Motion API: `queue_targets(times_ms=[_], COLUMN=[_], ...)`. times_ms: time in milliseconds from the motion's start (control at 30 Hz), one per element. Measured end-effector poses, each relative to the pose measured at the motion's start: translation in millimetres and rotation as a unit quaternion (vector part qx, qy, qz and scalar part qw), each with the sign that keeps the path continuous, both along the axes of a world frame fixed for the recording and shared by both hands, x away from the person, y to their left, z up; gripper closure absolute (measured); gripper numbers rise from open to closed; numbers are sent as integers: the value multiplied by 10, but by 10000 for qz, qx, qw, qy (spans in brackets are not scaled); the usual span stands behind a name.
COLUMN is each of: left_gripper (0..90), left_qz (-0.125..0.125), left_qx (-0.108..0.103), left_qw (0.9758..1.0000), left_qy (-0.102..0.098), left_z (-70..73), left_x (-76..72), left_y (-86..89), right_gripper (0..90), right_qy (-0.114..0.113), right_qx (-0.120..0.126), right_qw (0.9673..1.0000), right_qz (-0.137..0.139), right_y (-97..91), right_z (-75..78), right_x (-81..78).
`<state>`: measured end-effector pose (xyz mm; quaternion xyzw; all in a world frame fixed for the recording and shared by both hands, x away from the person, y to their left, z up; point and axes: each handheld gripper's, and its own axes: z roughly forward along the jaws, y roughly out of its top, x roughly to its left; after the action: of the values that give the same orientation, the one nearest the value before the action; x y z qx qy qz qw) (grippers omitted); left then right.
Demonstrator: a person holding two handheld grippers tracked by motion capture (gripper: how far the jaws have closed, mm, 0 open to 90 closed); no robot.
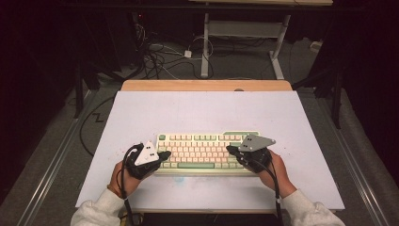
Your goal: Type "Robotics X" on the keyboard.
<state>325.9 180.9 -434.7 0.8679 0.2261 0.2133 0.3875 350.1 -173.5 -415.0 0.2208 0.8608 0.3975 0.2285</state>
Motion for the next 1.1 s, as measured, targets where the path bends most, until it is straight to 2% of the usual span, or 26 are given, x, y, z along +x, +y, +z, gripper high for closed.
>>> queue_targets(times_ms=[467, 900, 1100], left_gripper=[874, 874, 874], left_qz=[88, 53, 42], left_qx=[-10, 40, 95], left_qw=[10000, 10000, 9999], left_qy=[19, 47, 47], left_z=[-27, -52, -65], left_x=[-72, -82, -76], left_y=[106, 106, 102], right_gripper=[900, 900, 900], right_qy=[49, 177, 295], right_qx=[-51, -361, -535], right_qw=[10000, 9991, 9981], right_qz=[57, 140, 86], right_y=[167, 407, 474], right_z=[-28, -158, -242], right_x=[107, 273, 357])
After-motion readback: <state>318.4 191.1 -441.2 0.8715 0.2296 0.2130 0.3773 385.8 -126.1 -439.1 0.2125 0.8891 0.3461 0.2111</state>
